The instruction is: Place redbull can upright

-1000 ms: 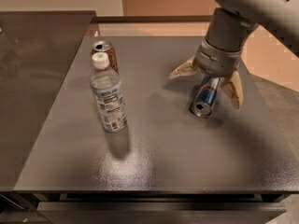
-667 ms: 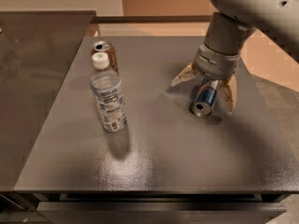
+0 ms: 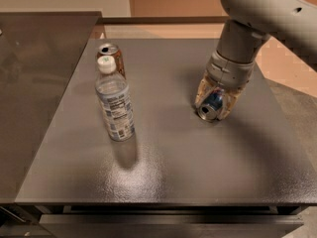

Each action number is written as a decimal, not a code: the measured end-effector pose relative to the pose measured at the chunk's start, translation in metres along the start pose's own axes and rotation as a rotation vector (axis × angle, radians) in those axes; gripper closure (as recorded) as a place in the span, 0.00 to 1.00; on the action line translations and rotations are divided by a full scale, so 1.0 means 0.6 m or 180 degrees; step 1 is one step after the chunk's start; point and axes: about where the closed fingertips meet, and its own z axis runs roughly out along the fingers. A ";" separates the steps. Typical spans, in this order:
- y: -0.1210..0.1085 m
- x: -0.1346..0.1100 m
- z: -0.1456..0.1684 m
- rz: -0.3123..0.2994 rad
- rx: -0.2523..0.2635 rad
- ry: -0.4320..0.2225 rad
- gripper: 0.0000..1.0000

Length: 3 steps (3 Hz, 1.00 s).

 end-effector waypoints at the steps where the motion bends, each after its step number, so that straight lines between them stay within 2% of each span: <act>1: 0.001 0.000 -0.010 0.0095 0.0039 0.0023 0.84; 2: -0.009 -0.002 -0.041 0.0374 0.0229 -0.0039 1.00; 3: -0.028 -0.007 -0.080 0.0748 0.0479 -0.0178 1.00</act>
Offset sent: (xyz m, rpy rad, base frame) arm 0.0019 0.0048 0.0555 0.1372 -0.0001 -0.2566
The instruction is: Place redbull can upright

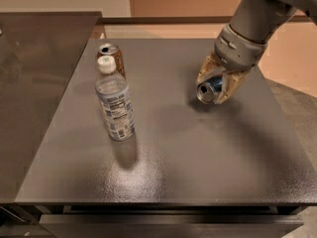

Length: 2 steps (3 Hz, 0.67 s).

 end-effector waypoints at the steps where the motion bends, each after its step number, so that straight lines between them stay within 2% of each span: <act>1: -0.021 -0.010 -0.034 0.0434 0.0260 -0.0212 1.00; 2: -0.037 -0.021 -0.060 0.0901 0.0528 -0.0530 1.00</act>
Offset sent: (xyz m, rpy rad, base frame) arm 0.0077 0.0162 0.0698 0.4186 0.1280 -0.4502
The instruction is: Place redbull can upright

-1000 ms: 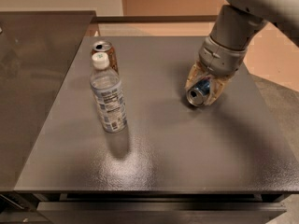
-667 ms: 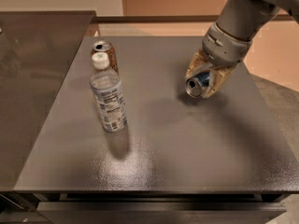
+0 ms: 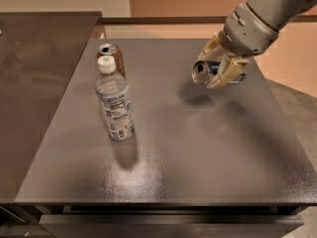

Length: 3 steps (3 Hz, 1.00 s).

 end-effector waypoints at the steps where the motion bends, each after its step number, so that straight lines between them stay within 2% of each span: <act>1: -0.016 -0.018 -0.016 0.0411 0.0223 -0.0397 1.00; 3: -0.032 -0.023 -0.039 0.0987 0.0545 -0.1202 1.00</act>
Offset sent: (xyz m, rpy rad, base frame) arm 0.0101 0.0057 0.0395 0.4707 0.1424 -0.2762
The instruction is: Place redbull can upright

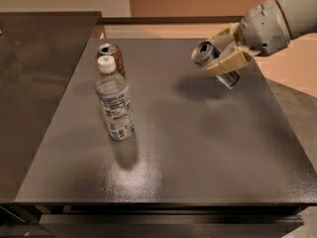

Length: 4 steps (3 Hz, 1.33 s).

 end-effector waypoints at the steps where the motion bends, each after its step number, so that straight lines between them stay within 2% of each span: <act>1: -0.003 0.000 -0.013 0.0239 0.0140 -0.0422 1.00; 2: -0.003 0.005 -0.023 0.0508 0.0277 -0.0833 1.00; 4: -0.008 0.040 -0.037 0.0953 0.0480 -0.1447 1.00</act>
Offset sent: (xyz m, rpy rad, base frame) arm 0.0007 -0.0307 0.0084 0.4654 0.1130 -0.1900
